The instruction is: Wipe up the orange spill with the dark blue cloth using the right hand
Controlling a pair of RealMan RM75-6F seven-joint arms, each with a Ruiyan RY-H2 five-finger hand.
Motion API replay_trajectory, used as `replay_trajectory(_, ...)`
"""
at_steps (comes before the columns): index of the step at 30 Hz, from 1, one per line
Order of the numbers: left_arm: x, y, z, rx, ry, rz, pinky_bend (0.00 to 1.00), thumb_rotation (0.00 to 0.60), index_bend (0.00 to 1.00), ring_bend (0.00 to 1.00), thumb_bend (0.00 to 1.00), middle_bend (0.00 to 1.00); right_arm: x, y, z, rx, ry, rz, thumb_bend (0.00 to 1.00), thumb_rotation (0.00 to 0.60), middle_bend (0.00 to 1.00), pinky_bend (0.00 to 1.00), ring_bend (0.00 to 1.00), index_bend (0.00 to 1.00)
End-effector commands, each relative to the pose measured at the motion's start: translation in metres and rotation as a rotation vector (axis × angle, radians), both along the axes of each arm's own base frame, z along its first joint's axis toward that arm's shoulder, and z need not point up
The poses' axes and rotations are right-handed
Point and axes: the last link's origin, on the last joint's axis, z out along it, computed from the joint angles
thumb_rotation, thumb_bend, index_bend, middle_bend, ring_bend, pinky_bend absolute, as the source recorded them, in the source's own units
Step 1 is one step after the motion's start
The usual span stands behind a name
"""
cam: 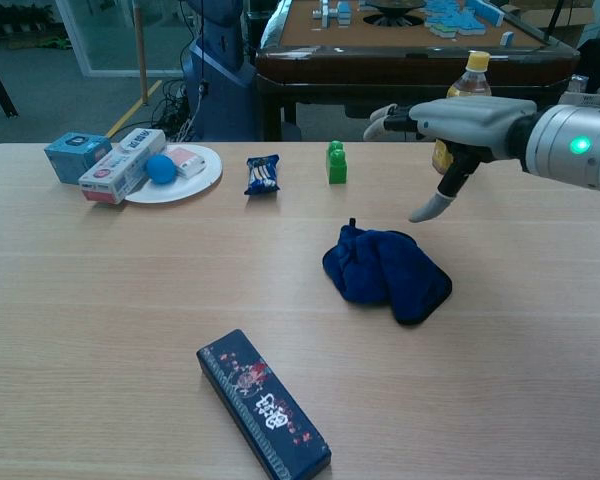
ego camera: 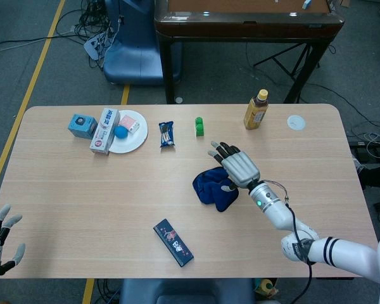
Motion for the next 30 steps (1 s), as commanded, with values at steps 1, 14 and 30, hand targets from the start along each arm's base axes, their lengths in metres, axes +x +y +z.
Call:
replay_trajectory(1,0.0,0.001,0.0,-0.001,0.0,-0.002,0.0,0.6,0.21,0.04,0.33,0.0,-0.02,0.012,0.023,-0.05,0.034,-0.011,0.12,0.6,0.01,0.14,0.0,0.0)
replay_trajectory(14,0.004,0.013,-0.004,-0.025,-0.004,-0.037,0.0,0.6,0.21,0.04,0.33,0.0,-0.101,0.085,0.102,-0.226,0.143,-0.122,0.12,0.6,0.12,0.14,0.05,0.0)
replay_trajectory(30,0.015,0.026,-0.014,-0.04,-0.007,-0.071,0.0,0.6,0.21,0.04,0.33,0.0,-0.161,0.172,0.152,-0.428,0.051,-0.211,0.12,0.6,0.14,0.14,0.05,0.0)
